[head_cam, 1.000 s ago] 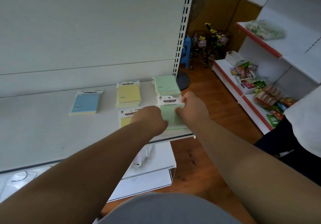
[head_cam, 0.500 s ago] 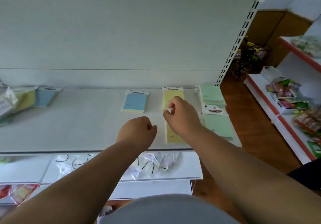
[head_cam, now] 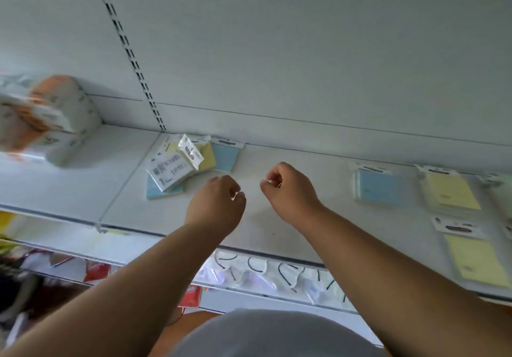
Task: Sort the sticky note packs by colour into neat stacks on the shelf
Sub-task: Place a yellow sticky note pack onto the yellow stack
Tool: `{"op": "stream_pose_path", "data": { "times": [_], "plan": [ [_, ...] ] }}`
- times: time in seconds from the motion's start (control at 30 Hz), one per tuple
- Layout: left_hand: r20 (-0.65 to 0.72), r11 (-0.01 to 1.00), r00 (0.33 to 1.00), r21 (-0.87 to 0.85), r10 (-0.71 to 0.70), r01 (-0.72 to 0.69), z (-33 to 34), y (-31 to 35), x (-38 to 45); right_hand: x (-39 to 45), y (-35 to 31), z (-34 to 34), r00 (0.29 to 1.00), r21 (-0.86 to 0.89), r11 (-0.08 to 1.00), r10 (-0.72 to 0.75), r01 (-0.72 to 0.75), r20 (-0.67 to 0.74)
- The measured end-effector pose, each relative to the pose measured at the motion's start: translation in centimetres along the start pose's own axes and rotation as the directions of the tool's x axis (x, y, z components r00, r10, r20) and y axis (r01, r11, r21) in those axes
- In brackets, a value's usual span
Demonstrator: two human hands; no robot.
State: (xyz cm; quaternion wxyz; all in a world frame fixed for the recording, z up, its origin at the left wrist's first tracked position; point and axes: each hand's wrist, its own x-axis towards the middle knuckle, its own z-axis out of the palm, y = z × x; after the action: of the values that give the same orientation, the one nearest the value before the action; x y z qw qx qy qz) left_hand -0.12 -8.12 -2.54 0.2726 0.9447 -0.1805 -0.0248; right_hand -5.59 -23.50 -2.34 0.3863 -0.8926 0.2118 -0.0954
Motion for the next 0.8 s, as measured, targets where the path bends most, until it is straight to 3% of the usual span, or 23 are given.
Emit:
{"op": "stream_pose_path", "data": {
  "times": [0.2, 0.33, 0.43, 0.5, 0.57, 0.63, 0.67, 0.73, 0.8],
  "plan": [
    [-0.289, 0.999, 0.957, -0.034, 0.024, -0.035, -3.4, -5.7, 3.2, 3.2, -4.8, 5.0, 0.993, 0.12, 0.991, 0.054, -0.066, 0.106],
    [-0.199, 0.983, 0.978, 0.157, -0.065, 0.097, -4.0, -8.7, 4.9, 5.1, -7.7, 7.1, 0.973, 0.207, 0.97, 0.085, -0.13, 0.214],
    [-0.132, 0.968, 0.991, 0.248, 0.013, 0.021, -4.3, -10.1, 5.6, 5.6, -9.0, 8.2, 0.939, 0.388, 0.89, 0.111, -0.239, 0.324],
    [-0.229, 0.976, 0.968, 0.212, 0.104, -0.054, -5.0, -10.5, 5.8, 5.6, -9.3, 8.5, 0.934, 0.485, 0.823, 0.141, -0.295, 0.329],
    [-0.384, 0.997, 0.92, 0.053, 0.073, -0.057, -5.8, -10.5, 5.7, 5.5, -9.1, 8.5, 0.946, 0.543, 0.785, 0.169, -0.298, 0.275],
    [-0.421, 0.965, 0.899, -0.264, -0.123, 0.009, -6.2, -9.9, 5.3, 5.4, -8.7, 8.1, 0.957, 0.544, 0.793, 0.172, -0.276, 0.236],
    [-0.34, 0.885, 0.908, -0.462, -0.247, 0.068, -6.1, -9.2, 5.2, 5.3, -8.4, 8.0, 0.958, 0.545, 0.794, 0.168, -0.271, 0.232],
    [-0.036, 0.606, 0.926, -0.765, -0.377, 0.217, -5.5, -7.7, 4.7, 5.1, -8.0, 7.4, 0.965, 0.553, 0.795, 0.158, -0.251, 0.211],
    [0.159, 0.452, 0.925, -0.836, -0.344, 0.312, -4.5, -6.4, 4.1, 4.8, -7.2, 6.6, 0.977, 0.551, 0.807, 0.162, -0.21, 0.135]
  ]
}}
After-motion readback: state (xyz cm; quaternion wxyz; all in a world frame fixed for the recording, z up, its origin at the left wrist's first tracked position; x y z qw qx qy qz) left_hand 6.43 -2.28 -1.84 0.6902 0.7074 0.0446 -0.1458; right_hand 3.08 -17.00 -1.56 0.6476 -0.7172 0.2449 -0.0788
